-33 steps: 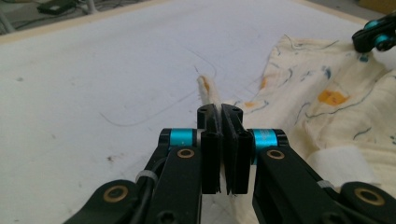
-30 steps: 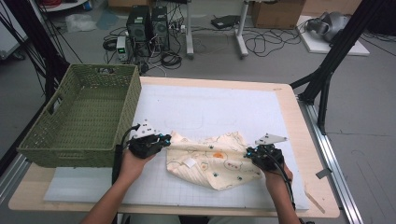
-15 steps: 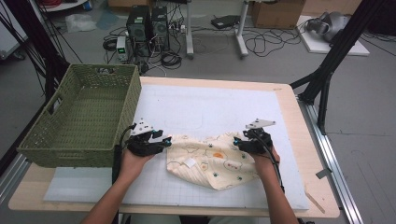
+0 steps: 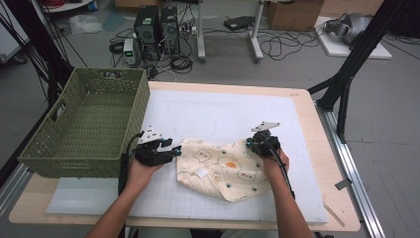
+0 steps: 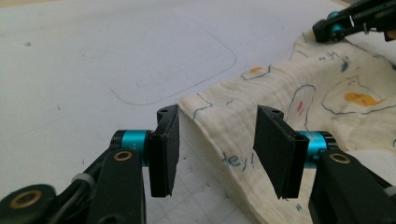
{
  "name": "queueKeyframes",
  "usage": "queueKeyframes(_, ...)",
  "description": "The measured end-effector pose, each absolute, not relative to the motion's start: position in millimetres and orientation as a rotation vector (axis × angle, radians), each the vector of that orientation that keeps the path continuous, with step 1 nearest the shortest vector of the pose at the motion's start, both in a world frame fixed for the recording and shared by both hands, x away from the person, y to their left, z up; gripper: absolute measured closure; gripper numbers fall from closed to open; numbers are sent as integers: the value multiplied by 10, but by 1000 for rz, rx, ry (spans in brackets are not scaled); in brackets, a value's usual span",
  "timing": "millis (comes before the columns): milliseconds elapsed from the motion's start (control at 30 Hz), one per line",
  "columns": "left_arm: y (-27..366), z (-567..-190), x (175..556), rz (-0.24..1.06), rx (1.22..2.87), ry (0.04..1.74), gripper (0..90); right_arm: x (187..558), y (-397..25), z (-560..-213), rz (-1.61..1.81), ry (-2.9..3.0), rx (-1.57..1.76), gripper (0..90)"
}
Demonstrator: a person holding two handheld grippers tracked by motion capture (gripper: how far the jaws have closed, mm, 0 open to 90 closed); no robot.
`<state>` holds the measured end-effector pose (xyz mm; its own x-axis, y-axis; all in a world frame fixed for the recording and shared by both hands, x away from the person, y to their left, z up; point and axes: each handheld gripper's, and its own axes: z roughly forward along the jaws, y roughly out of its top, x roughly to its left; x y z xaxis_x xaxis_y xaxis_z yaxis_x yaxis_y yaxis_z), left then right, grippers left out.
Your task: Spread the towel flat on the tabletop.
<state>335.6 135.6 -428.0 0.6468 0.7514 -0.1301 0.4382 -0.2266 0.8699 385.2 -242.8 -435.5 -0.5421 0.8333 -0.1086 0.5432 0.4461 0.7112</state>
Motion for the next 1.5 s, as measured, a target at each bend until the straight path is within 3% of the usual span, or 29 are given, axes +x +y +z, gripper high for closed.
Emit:
queueKeyframes(333, 1345, -4283, 3352, 377, 1869, 949, 495, 3929, -2637, -4254, 813, 2066, 1271, 863)
queueKeyframes(700, 1308, -4249, 3440, 306, 1794, 965, 492, 3623, -2761, -4143, 1010, 2061, 1220, 490)
queueKeyframes(833, 1168, -4263, 3535, 233, 1817, 967, 457, 3454, -2881, -4145, 1062, 2050, 1218, 451)
queueKeyframes(1067, 927, -4460, 3652, 234, 1934, 1010, 421, 3276, -2985, -4288, 1053, 2115, 1229, 413)
queueKeyframes(1167, 849, -4514, 3645, 274, 1995, 973, 454, 3269, -3001, -4318, 1049, 2139, 1227, 411)
queueKeyframes(1233, 825, -4506, 3638, 324, 2026, 954, 523, 3261, -3004, -4329, 1055, 2142, 1233, 405)
queueKeyframes(1367, 823, -4487, 3644, 343, 2073, 891, 847, 3257, -2989, -4362, 1045, 2159, 1227, 405)
queueKeyframes(1433, 830, -4455, 3658, 427, 2090, 881, 866, 3266, -2971, -4378, 1042, 2177, 1229, 406)
queueKeyframes(1500, 886, -4395, 3696, 450, 2007, 910, 868, 3272, -2946, -4393, 1035, 2186, 1229, 409)
